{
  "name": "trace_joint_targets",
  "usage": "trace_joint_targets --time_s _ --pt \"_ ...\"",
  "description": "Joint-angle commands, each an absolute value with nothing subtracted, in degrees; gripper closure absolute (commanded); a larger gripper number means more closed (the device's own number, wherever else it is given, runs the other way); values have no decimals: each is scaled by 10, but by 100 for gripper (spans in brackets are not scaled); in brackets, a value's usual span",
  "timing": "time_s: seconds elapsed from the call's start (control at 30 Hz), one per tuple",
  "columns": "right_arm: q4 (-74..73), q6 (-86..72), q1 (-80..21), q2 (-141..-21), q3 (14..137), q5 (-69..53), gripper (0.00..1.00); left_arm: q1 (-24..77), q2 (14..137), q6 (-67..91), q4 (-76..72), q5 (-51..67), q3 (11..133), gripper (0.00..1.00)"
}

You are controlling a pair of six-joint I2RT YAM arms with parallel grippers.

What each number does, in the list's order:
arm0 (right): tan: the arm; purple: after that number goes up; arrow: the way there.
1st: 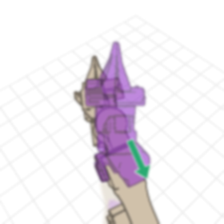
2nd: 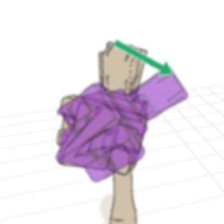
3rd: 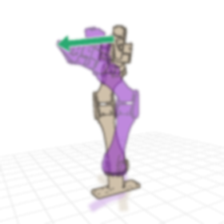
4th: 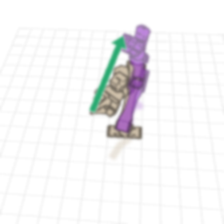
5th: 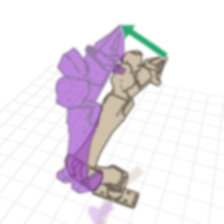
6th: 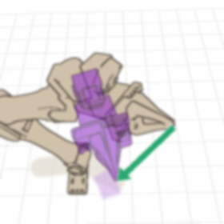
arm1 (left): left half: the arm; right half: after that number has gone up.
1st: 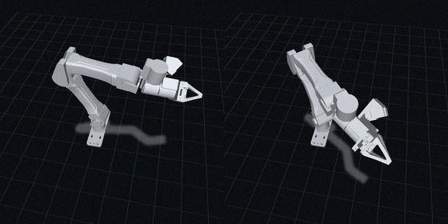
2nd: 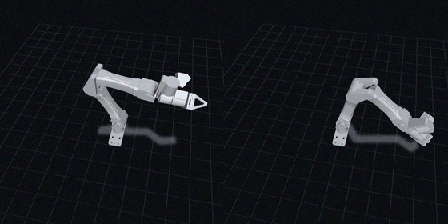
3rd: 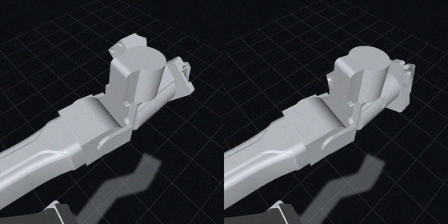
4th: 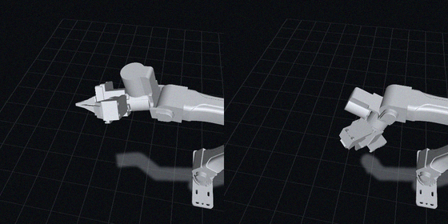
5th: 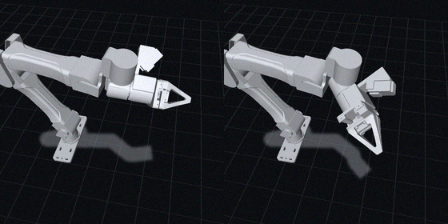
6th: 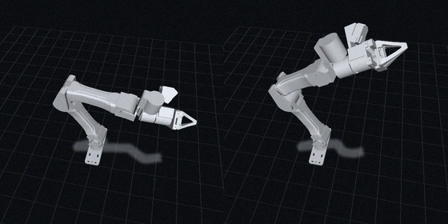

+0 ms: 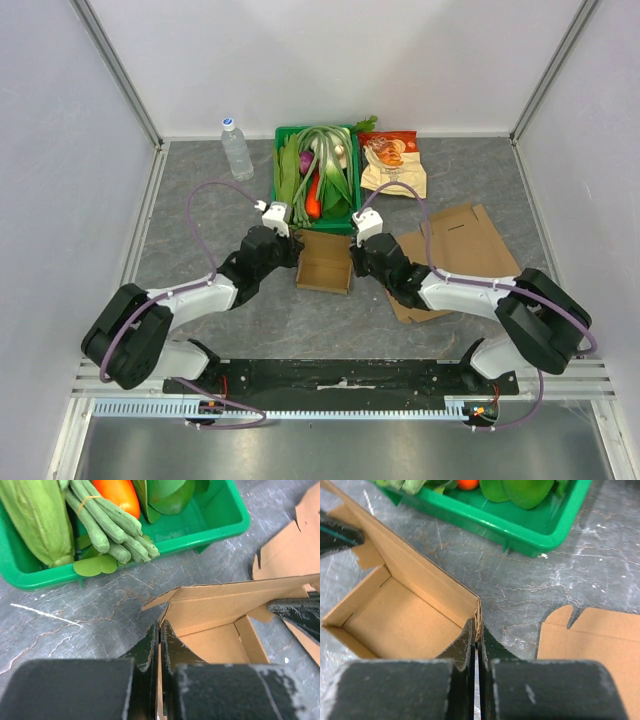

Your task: Fold the paper box

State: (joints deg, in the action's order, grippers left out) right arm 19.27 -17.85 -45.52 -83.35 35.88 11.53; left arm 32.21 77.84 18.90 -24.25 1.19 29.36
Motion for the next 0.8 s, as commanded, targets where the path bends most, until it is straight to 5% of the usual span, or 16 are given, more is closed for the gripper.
trace_joint_targets --time_s 0.0,0.37,0.77 --pt "208 -273 -504 -843 399 331 100 381 744 279 -243 -210 302 98" --pt "167 -404 -575 -900 435 575 100 451 784 378 -289 -371 313 98" --pt "324 -372 -608 -955 389 659 100 482 833 355 -501 -434 229 98"
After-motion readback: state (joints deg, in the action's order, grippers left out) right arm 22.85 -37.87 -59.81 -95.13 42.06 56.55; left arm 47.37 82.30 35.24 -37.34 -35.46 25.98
